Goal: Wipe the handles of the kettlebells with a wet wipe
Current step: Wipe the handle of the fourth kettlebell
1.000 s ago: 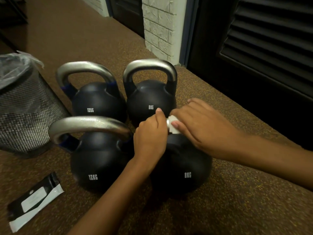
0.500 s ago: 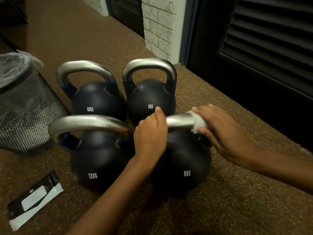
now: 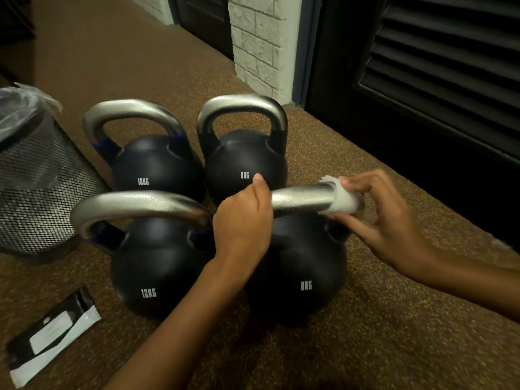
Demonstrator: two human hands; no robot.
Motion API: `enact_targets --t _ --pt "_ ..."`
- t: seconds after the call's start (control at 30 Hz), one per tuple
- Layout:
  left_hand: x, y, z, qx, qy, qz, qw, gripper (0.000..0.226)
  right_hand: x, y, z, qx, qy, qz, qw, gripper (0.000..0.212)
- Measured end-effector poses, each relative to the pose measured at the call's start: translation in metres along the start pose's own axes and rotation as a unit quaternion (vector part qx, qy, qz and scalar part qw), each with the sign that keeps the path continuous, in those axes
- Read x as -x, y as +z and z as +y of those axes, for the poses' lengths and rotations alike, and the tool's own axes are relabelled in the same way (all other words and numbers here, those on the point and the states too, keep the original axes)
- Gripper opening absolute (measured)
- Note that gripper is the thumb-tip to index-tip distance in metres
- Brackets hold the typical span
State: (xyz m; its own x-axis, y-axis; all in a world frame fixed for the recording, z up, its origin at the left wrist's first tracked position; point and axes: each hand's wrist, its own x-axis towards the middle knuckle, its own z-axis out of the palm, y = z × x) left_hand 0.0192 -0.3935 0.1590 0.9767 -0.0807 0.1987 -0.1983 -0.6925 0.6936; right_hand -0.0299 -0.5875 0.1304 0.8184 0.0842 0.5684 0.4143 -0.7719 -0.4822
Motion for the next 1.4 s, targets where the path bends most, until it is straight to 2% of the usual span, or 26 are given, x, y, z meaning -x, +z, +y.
enact_targets --t 0.1,0.2,0.33,0.4,0.47,0.53,0.73,0.83,1.0,1.1,1.17,1.3,1.4 --pt "0.0 0.003 0.002 -0.079 0.115 0.055 0.989 0.05 -0.007 0.003 -0.007 0.025 -0.038 -0.022 0.999 0.036" --pt "-0.003 0.008 0.0 -0.125 0.154 0.103 0.975 0.045 -0.011 0.004 -0.011 0.04 -0.062 -0.047 0.996 0.034" --pt "-0.001 0.011 0.0 -0.125 0.184 0.115 0.968 0.041 0.0 0.001 -0.003 -0.012 -0.002 -0.015 1.0 0.037" --pt "0.001 0.013 0.003 -0.125 0.199 0.108 0.966 0.038 0.009 0.001 0.002 -0.044 0.056 0.005 0.997 0.039" --pt "0.001 0.016 0.005 -0.126 0.2 0.104 0.966 0.037 0.017 0.002 0.004 -0.089 0.134 0.019 0.987 0.042" --pt "0.001 0.018 0.005 -0.13 0.195 0.109 0.966 0.037 0.02 0.003 0.003 -0.097 0.17 0.025 0.98 0.041" --pt "-0.001 0.021 0.004 -0.128 0.2 0.14 0.961 0.036 0.001 0.004 -0.011 -0.018 0.055 -0.013 0.998 0.035" --pt "0.0 0.021 0.003 -0.13 0.203 0.149 0.959 0.036 0.004 0.003 -0.008 -0.026 0.044 -0.017 0.999 0.036" --pt "0.0 0.022 0.004 -0.141 0.204 0.157 0.956 0.035 0.019 0.008 -0.006 -0.142 0.191 0.024 0.971 0.037" --pt "0.0 0.022 0.004 -0.142 0.205 0.161 0.955 0.035 0.021 0.012 -0.006 -0.17 0.239 0.046 0.955 0.042" --pt "0.0 0.021 0.004 -0.137 0.203 0.165 0.955 0.035 0.017 0.011 -0.007 -0.146 0.226 0.047 0.962 0.044" --pt "0.0 0.023 0.003 -0.136 0.21 0.16 0.955 0.035 0.005 0.01 -0.011 -0.087 0.139 0.037 0.986 0.043" --pt "0.0 0.022 0.004 -0.14 0.205 0.162 0.955 0.034 0.005 0.015 -0.012 -0.093 0.145 0.058 0.983 0.043"
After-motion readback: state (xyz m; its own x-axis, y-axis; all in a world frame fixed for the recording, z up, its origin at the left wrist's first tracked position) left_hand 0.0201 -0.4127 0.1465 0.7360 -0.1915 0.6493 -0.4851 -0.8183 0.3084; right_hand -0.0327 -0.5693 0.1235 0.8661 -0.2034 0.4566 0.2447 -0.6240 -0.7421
